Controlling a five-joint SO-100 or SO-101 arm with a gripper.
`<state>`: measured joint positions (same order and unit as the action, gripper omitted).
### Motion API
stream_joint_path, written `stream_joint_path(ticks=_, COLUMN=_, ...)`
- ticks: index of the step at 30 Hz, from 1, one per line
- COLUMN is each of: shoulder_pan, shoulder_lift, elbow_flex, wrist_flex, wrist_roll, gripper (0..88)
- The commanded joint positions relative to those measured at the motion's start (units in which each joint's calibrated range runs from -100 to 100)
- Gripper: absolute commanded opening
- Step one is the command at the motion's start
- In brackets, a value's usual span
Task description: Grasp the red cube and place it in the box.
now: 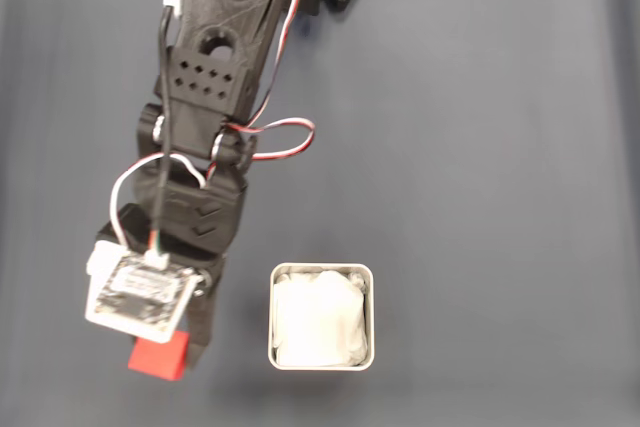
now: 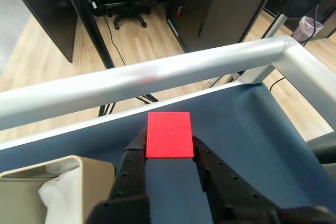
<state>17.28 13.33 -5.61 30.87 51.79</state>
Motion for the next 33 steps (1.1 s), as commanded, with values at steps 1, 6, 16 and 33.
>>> stream_joint_path(ticks=1, shoulder_pan=-1.9, shoulder_lift=-6.8, elbow_flex=0.9, wrist_flex=0.2, wrist_roll=0.2, gripper=9.3)
stream_joint_path(ticks=6, shoulder_pan=-3.9, shoulder_lift=-10.0, elbow_flex=4.1, wrist_flex=0.2, wrist_roll=0.2, gripper=9.2)
stream_joint_path(ticks=16, shoulder_pan=-8.9, shoulder_lift=-15.7, elbow_flex=9.8, wrist_flex=0.2, wrist_roll=0.0, gripper=8.7)
stream_joint_path(ticks=33, shoulder_pan=-14.9, shoulder_lift=-21.7, elbow_flex=15.7, wrist_flex=0.2, wrist_roll=-0.2, gripper=7.8)
